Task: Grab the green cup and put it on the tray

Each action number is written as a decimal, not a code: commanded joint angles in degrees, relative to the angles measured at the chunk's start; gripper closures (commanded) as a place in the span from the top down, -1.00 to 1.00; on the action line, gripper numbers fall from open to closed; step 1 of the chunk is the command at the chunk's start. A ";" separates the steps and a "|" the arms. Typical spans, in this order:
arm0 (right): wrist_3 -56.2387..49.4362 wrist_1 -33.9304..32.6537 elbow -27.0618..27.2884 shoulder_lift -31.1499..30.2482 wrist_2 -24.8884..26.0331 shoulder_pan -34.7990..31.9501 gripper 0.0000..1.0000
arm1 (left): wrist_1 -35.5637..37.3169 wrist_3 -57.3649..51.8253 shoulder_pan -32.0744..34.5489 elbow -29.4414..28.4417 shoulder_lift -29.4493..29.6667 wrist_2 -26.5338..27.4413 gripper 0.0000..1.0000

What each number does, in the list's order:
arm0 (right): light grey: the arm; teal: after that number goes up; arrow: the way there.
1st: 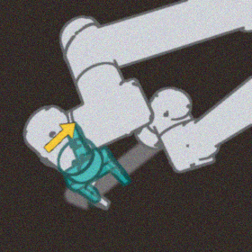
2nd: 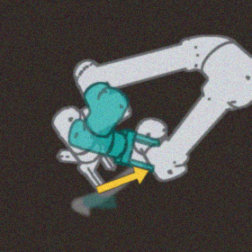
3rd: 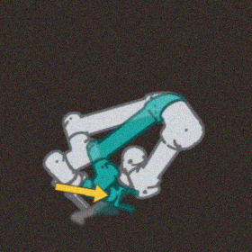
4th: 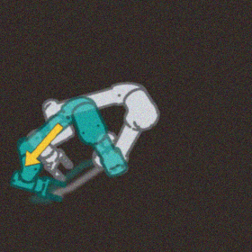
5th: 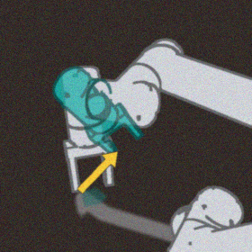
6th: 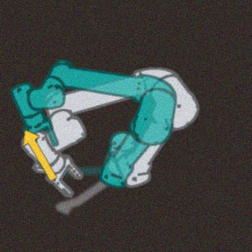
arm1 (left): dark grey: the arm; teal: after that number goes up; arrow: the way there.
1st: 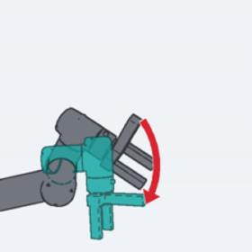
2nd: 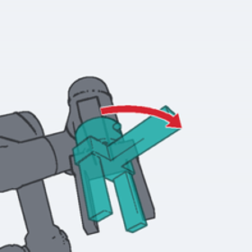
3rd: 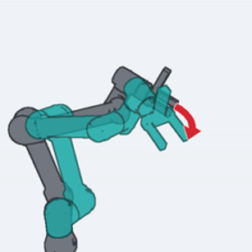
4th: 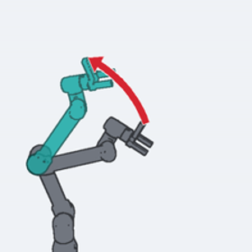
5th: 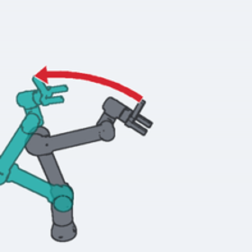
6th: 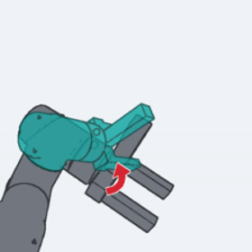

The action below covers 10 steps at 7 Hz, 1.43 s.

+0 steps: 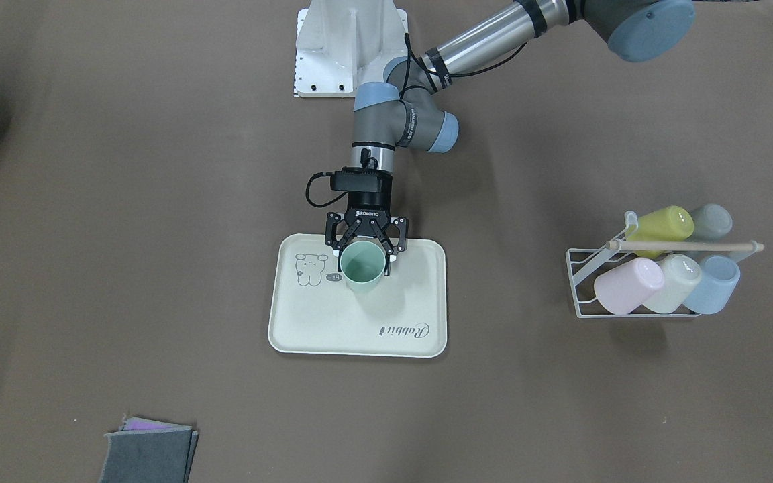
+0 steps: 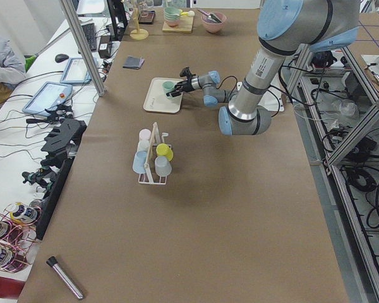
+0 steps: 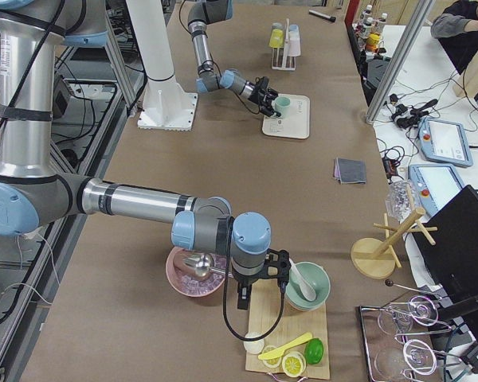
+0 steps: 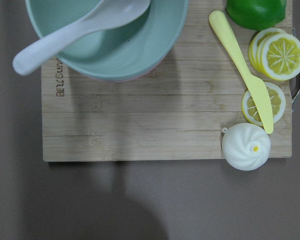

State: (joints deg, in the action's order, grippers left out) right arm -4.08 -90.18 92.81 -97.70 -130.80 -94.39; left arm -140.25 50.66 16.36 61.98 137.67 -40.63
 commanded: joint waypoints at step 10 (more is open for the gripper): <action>0.56 -0.09 1.67 -0.20 0.11 -3.78 1.00 | 6.68 -24.65 18.29 47.53 -33.16 -36.11 0.95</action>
State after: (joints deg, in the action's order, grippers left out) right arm -3.92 -90.26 94.15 -97.76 -130.70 -97.43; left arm -138.34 27.60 27.59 107.58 106.55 -67.11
